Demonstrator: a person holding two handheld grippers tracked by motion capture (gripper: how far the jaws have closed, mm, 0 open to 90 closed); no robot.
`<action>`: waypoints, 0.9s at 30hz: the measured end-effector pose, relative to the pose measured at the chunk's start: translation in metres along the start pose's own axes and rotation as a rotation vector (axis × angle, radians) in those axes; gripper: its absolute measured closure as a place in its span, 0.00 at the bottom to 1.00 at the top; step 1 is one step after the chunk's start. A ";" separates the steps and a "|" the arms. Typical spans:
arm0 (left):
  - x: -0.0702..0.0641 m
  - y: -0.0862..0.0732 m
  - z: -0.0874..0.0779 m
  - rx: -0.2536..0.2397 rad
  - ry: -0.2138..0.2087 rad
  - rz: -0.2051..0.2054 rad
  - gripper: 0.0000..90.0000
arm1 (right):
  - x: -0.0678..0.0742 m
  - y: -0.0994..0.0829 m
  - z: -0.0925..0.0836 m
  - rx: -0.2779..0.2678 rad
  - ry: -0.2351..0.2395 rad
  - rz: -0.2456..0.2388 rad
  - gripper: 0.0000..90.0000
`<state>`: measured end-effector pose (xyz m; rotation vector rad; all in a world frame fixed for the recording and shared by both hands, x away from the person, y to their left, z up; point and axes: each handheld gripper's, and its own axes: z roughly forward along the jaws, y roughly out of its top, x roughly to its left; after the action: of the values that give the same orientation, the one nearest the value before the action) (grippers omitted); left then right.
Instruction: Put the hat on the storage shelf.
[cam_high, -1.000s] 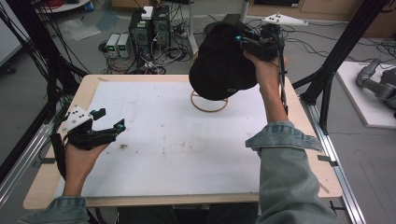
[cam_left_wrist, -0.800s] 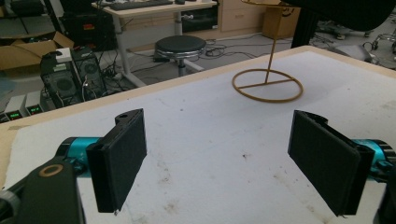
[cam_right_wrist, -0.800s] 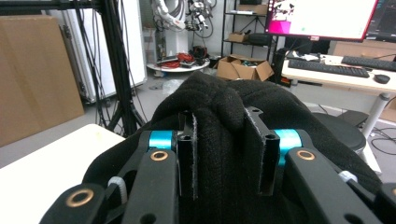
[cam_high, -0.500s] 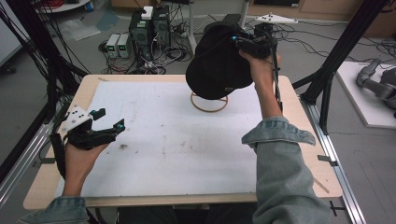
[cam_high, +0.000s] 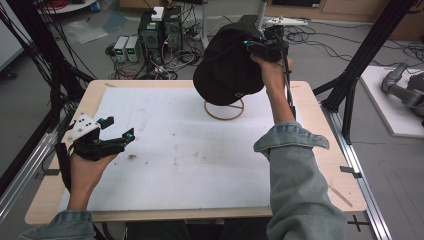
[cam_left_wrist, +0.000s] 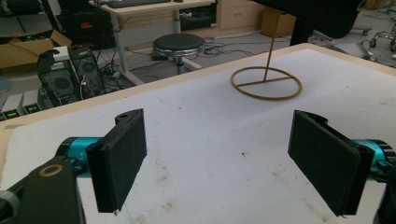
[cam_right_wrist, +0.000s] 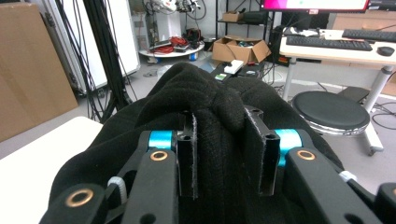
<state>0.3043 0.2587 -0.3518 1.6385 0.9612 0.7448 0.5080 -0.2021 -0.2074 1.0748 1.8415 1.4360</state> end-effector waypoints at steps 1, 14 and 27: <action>0.000 0.000 0.000 0.003 0.000 0.000 0.22 | 0.000 0.000 0.003 0.004 -0.005 -0.002 0.78; 0.000 -0.001 0.002 0.006 -0.004 -0.002 0.22 | 0.002 -0.007 0.027 0.035 -0.017 0.011 0.77; -0.001 -0.003 0.004 0.015 -0.008 0.001 0.22 | 0.000 -0.014 0.039 0.046 -0.013 0.046 0.75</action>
<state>0.3063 0.2563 -0.3555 1.6536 0.9625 0.7326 0.5364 -0.1841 -0.2314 1.1537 1.8601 1.4153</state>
